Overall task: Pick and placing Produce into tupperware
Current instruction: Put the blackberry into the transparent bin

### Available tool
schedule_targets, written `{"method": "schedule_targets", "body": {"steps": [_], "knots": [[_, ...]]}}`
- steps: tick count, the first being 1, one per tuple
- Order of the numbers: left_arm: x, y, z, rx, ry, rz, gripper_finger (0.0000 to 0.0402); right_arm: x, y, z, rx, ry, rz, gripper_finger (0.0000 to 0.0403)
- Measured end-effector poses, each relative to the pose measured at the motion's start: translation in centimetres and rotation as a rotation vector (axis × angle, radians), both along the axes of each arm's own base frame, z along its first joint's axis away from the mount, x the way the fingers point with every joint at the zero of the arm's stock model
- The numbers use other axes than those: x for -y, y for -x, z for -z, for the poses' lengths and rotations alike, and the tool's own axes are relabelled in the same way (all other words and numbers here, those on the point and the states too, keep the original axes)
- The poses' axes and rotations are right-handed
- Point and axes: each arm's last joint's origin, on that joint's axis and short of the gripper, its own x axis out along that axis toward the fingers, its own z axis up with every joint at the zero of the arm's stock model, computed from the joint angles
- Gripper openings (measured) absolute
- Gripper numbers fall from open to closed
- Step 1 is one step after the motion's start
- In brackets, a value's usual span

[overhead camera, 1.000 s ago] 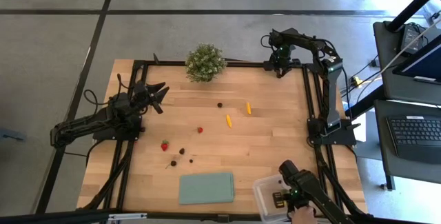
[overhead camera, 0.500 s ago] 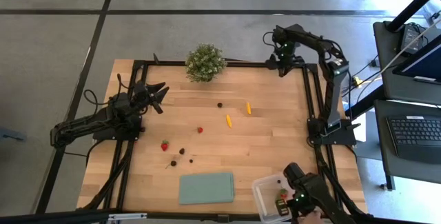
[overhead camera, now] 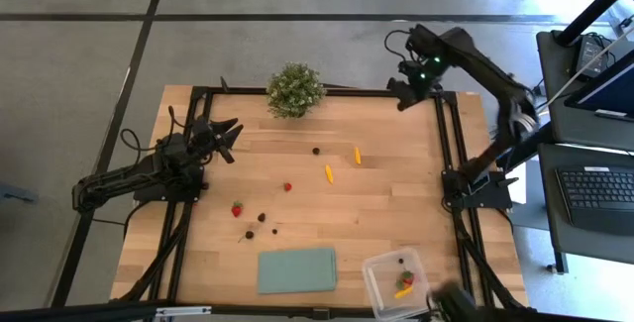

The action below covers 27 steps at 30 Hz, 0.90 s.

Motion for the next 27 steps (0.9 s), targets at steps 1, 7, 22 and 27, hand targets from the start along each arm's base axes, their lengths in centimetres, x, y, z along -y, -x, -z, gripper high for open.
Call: {"method": "schedule_targets", "body": {"steps": [1, 7, 22, 27], "knots": [[0.0, 0.0, 0.0, 0.0, 0.0, 0.0, 0.0143, -1.3, 0.0, -1.0, 0.013, 0.013, -0.025, 0.0085], [0.0, 0.0, 0.0, 0.0, 0.0, 0.0, 0.0143, -9.8, 0.8, -6.1, 0.12, 0.097, -0.137, 0.0085], [0.0, 0.0, 0.0, -0.056, -0.065, -0.008, 0.0143, -25.3, 0.6, -9.0, 0.217, 0.076, -0.202, 0.0085], [0.0, 0.0, 0.0, -0.056, -0.065, -0.007, 0.0143, -30.2, -2.8, -5.0, 0.039, -0.008, -0.204, 0.0085]]}}
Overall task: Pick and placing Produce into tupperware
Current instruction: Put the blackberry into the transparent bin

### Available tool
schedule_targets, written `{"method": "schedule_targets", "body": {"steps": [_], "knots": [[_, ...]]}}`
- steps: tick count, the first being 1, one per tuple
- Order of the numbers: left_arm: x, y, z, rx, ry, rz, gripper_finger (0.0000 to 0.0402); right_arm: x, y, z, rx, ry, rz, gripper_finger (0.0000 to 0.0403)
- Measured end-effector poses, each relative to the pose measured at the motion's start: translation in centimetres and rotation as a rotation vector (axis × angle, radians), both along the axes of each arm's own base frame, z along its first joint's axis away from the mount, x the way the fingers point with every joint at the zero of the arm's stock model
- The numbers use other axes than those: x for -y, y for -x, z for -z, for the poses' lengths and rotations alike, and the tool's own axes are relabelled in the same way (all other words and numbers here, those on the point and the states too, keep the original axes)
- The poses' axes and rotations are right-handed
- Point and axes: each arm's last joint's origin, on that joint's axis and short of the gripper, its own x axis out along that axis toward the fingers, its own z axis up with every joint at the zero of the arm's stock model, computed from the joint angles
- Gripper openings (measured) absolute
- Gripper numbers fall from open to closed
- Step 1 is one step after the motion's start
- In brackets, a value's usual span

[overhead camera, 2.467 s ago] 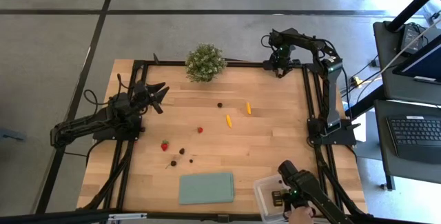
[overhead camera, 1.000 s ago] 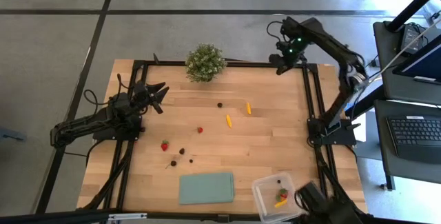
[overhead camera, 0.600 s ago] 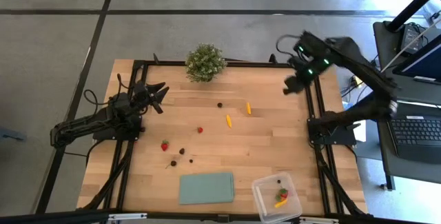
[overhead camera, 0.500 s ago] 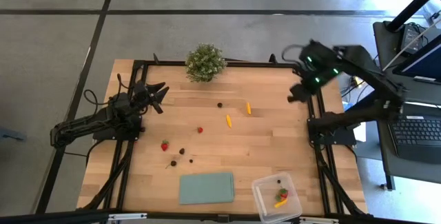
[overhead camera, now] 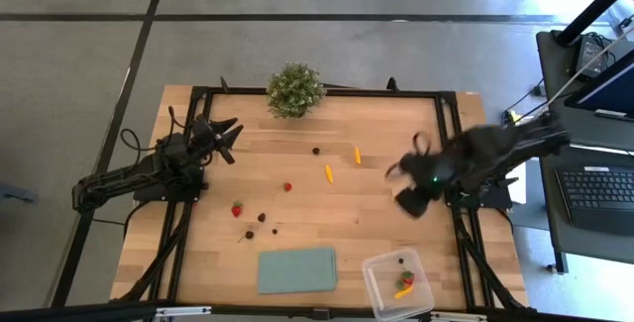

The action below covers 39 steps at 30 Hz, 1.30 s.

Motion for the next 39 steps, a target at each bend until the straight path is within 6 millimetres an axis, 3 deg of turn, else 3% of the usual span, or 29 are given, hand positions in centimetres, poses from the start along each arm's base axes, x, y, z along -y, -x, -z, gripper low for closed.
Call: {"method": "schedule_targets", "body": {"steps": [3, 9, 18, 23, 30, 39], "knots": [[0.0, 0.0, 0.0, 0.0, 0.0, 0.0, 0.0143, -3.4, -1.3, 2.9, -0.114, -0.017, 0.015, 0.0085], [0.0, 0.0, 0.0, 0.0, 0.0, 0.003, 0.0143, -10.0, -3.8, 7.0, -0.086, -0.076, 0.029, 0.0085], [0.0, 0.0, 0.0, 0.001, 0.001, 0.008, 0.0143, -14.6, -5.8, 14.3, -0.307, -0.006, -0.036, 0.0085], [0.0, 0.0, 0.0, 0.001, 0.002, 0.008, 0.0143, -15.3, -6.6, 17.1, -0.375, 0.029, -0.035, 0.0085], [0.0, 0.0, 0.0, 0.002, 0.002, 0.008, 0.0143, -14.5, -8.2, 20.2, -0.44, 0.081, -0.008, 0.0085], [0.0, 0.0, 0.0, 0.001, 0.002, 0.008, 0.0143, -12.5, -9.4, 21.0, -0.483, 0.139, 0.127, 0.0085]]}}
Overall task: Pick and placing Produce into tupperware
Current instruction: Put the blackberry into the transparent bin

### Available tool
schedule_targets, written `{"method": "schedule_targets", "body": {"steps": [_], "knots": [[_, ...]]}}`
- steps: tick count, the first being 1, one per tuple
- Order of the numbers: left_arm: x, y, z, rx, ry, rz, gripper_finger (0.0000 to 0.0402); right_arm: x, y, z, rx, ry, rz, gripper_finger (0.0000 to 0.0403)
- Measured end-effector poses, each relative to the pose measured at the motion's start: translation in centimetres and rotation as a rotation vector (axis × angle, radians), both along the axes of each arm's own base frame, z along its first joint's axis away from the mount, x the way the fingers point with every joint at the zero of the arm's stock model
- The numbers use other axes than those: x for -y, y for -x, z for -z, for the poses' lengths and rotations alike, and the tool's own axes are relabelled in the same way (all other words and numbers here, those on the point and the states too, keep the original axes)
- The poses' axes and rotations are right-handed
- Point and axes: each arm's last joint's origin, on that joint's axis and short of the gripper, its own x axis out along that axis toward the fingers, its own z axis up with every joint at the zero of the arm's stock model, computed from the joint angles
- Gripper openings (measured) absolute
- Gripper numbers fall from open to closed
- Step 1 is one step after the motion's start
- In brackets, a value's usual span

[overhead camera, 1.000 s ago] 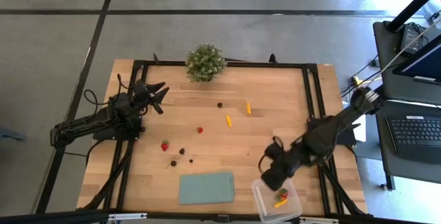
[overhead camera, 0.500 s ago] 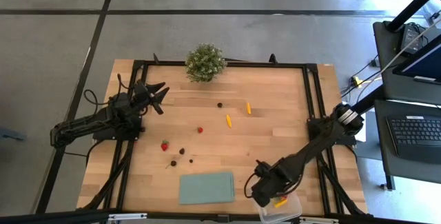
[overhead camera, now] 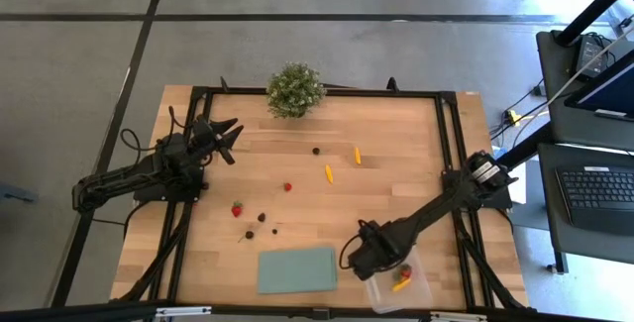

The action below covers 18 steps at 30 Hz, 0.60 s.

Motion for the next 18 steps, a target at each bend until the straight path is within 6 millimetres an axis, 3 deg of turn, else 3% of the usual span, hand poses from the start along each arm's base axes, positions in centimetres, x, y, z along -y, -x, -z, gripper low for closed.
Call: {"method": "schedule_targets", "body": {"steps": [13, 18], "knots": [[0.0, 0.0, 0.0, -0.001, 0.0, 0.018, 0.0143, 3.4, -1.6, 0.0, -0.022, 0.068, 0.175, 0.0085], [0.1, -0.1, 0.0, -0.002, -0.001, 0.039, 0.0143, 3.9, -2.2, 0.0, 0.0, 0.05, 0.191, 0.0102]]}}
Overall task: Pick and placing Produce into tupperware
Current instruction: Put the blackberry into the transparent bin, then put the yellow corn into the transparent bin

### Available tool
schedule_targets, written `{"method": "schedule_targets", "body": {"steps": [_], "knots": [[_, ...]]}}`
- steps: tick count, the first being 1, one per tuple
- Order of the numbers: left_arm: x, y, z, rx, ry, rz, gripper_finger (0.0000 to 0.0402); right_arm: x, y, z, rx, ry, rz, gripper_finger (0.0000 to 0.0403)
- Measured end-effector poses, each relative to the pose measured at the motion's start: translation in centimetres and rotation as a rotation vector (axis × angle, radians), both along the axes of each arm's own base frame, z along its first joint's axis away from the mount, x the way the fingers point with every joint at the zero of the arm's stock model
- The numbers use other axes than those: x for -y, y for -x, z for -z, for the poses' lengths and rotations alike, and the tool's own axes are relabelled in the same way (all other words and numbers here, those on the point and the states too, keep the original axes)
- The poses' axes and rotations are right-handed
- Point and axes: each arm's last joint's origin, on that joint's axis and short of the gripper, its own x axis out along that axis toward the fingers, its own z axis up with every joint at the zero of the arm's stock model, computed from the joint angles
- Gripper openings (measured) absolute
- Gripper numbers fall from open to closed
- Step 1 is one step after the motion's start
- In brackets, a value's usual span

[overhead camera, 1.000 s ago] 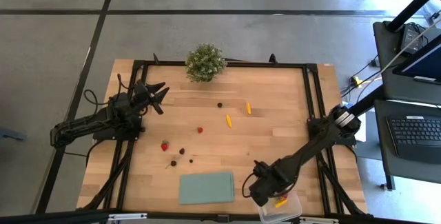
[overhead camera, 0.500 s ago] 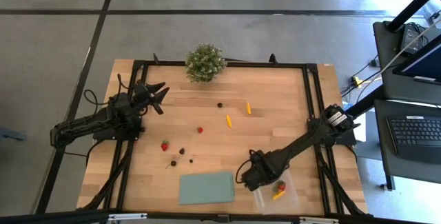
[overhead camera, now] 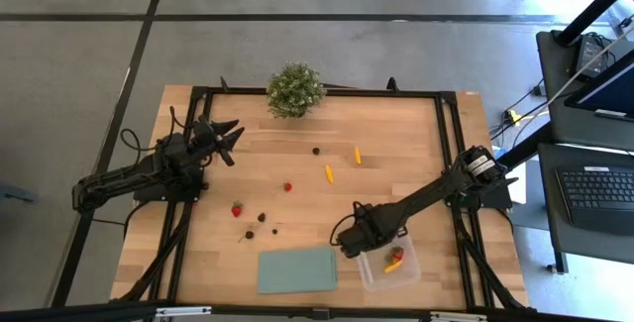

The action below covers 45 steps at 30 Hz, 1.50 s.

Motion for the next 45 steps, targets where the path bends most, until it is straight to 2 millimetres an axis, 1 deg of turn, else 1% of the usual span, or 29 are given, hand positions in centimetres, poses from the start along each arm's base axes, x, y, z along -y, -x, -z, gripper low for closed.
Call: {"method": "schedule_targets", "body": {"steps": [4, 8, 11, 13, 15, 17, 21, 23, 25, 29, 32, 36, 40, 45], "knots": [[0.0, 0.0, 0.0, -0.001, 0.0, 0.015, 0.0143, 0.1, -0.3, -0.6, -0.012, -0.063, -0.041, 0.0131], [0.0, 0.0, 0.0, 0.002, 0.003, 0.016, 0.0143, 0.2, -1.2, -1.7, 0.016, -0.144, -0.107, 0.0169], [0.0, 0.0, 0.0, 0.002, 0.003, 0.016, 0.0143, 0.7, -1.9, -2.6, 0.051, -0.15, -0.171, 0.0203], [0.0, 0.0, 0.0, 0.002, 0.003, 0.016, 0.0143, 1.3, -2.1, -3.7, 0.029, -0.138, -0.193, 0.0221], [0.0, 0.0, 0.0, 0.001, 0.003, 0.016, 0.0143, 2.0, -2.2, -5.2, -0.002, -0.118, -0.229, 0.0236], [0.0, 0.0, 0.0, 0.003, 0.004, 0.016, 0.0143, 3.0, -2.3, -7.2, -0.028, -0.07, -0.275, 0.0245], [0.0, 0.0, 0.0, 0.01, 0.015, 0.017, 0.0143, 5.2, -2.6, -11.8, 0.004, 0.102, -0.456, 0.0252], [0.0, 0.0, 0.0, 0.025, 0.037, 0.018, 0.0143, 6.3, -3.2, -13.9, 0.074, 0.194, -0.524, 0.0252], [0.0, 0.0, 0.0, 0.035, 0.05, 0.019, 0.0143, 7.2, -3.9, -15.7, 0.159, 0.27, -0.538, 0.0252], [0.0, 0.0, 0.0, 0.049, 0.068, 0.02, 0.0143, 9.3, -4.9, -18.1, 0.273, 0.403, -0.594, 0.0252], [0.0, 0.0, 0.0, 0.06, 0.082, 0.021, 0.0143, 11.5, -5.2, -19.1, 0.264, 0.529, -0.619, 0.0252], [0.0, 0.0, 0.0, 0.098, 0.131, 0.023, 0.0143, 14.6, -5.2, -19.5, 0.17, 0.653, -0.691, 0.0252], [0.0, 0.0, 0.0, 0.134, 0.179, 0.026, 0.0143, 17.2, -5.3, -19.5, 0.116, 0.669, -0.755, 0.0252], [0.0, 0.0, 0.0, 0.144, 0.191, 0.027, 0.0143, 20.3, -5.6, -18.1, 0.056, 0.666, -0.79, 0.0252]]}}
